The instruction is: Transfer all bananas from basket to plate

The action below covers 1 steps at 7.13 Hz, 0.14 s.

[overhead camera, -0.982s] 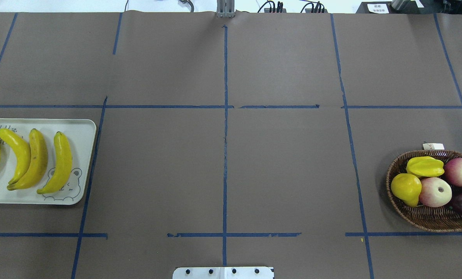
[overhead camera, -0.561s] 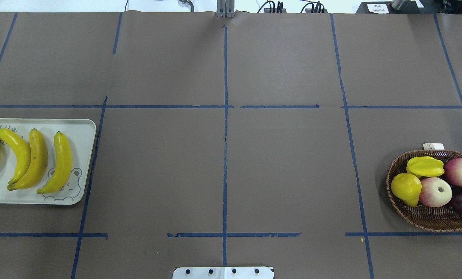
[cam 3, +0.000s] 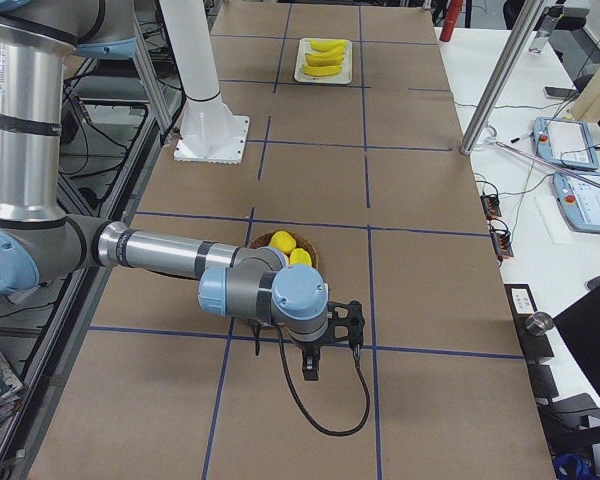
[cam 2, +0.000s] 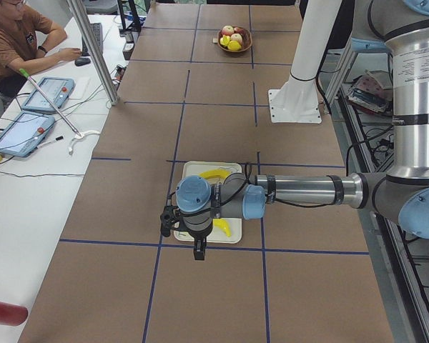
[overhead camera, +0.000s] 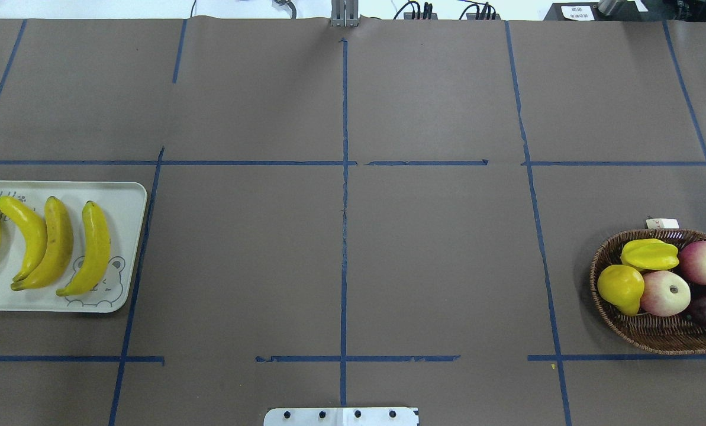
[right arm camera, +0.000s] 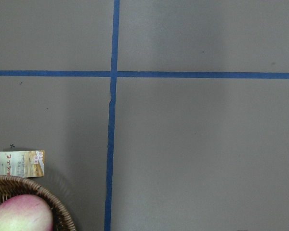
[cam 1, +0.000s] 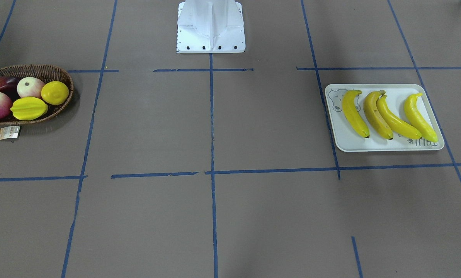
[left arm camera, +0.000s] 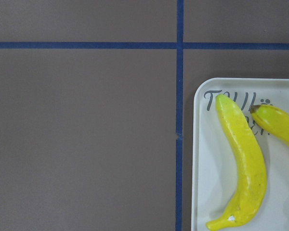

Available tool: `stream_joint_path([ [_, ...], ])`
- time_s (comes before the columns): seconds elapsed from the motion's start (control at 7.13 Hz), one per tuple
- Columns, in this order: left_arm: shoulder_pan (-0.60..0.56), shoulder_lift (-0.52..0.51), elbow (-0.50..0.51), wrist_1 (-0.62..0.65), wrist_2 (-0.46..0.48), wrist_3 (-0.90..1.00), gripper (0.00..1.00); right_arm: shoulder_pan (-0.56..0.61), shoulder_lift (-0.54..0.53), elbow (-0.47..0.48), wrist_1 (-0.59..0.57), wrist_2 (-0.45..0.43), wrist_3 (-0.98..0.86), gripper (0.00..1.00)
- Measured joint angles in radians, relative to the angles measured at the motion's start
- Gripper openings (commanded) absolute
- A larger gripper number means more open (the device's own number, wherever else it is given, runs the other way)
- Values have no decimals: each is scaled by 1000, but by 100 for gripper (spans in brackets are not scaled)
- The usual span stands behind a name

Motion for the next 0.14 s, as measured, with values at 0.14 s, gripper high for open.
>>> stream_joint_path([
  [0.14,0,0,0,0,0,0,100,0,0,1,-3,0,1,100],
])
